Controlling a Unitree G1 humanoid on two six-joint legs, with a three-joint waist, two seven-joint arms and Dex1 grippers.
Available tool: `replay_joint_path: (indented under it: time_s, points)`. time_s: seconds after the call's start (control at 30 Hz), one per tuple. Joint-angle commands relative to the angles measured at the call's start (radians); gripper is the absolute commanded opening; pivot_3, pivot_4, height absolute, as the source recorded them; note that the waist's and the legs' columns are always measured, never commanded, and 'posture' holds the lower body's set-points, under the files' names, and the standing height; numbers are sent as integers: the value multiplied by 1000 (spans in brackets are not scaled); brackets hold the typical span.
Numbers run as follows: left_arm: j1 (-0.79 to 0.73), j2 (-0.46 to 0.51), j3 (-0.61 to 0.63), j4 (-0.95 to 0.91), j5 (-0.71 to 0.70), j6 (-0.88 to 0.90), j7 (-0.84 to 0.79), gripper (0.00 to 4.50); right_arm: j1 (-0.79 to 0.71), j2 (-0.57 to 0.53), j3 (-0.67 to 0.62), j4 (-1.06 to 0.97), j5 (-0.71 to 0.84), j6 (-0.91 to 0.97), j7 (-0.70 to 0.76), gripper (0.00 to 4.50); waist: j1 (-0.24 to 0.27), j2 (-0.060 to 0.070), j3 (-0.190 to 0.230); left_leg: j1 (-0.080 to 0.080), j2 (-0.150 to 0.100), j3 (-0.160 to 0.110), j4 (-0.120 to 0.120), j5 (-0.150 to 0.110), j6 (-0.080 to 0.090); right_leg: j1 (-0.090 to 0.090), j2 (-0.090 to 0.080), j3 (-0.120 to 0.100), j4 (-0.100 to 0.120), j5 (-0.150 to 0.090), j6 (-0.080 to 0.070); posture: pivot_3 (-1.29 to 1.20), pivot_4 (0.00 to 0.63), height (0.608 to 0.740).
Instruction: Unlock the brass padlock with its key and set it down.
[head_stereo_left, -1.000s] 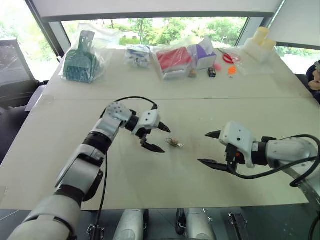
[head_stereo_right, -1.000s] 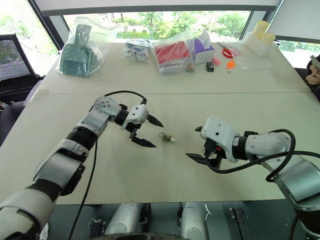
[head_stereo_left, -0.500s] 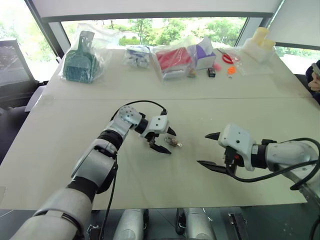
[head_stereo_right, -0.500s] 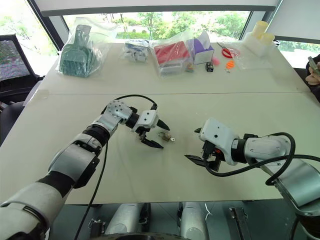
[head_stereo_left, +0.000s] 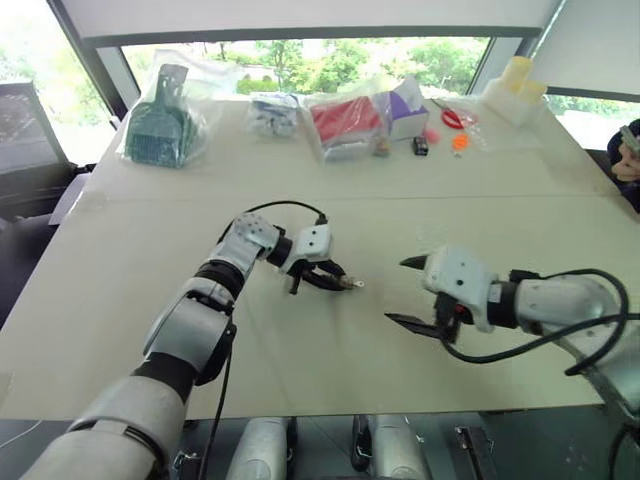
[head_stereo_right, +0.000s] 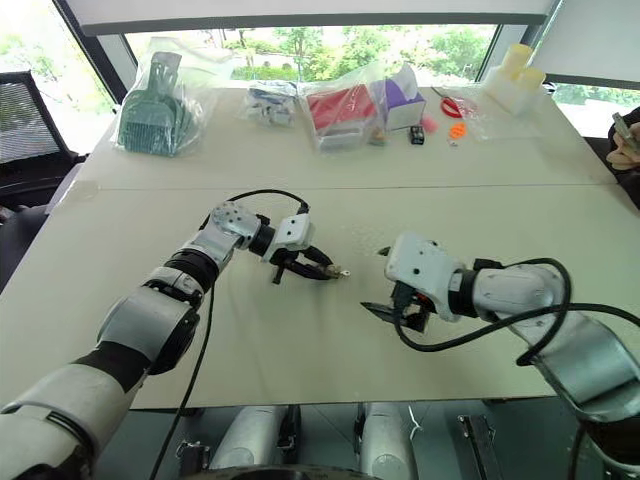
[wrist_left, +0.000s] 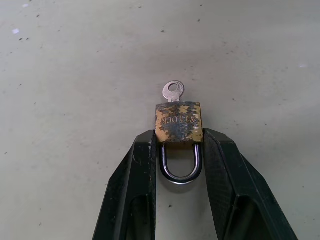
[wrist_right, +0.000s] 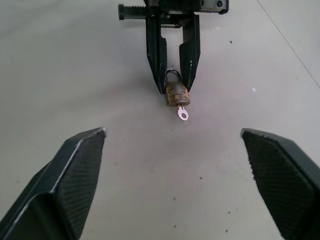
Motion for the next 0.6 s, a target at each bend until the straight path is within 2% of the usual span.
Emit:
replay_joint_path:
  time_s: [0.03, 0.3, 0.6]
  points:
    - [-37, 36, 77, -94, -71, 63, -44, 745, -74, 41, 119, 121, -223, -215, -66, 4500, -1, 0, 0, -1, 0, 0, 0, 0, 0, -2, 0, 0, 1, 0, 0, 0, 150, 740]
    - [9, 122, 131, -299, -126, 204, -55, 745, -233, 224, 267, 441, -516, -538, -189, 4500, -1, 0, 0, -5, -3, 2, 0, 1, -1, -6, 1, 0, 3, 0, 0, 0, 150, 740]
    - [55, 162, 127, -409, -131, 268, -23, 745, -323, 335, 285, 582, -631, -714, -208, 4500, -6, 0, 0, -6, -3, 2, 0, 1, -1, -6, 1, 0, 2, 1, 1, 0, 150, 740]
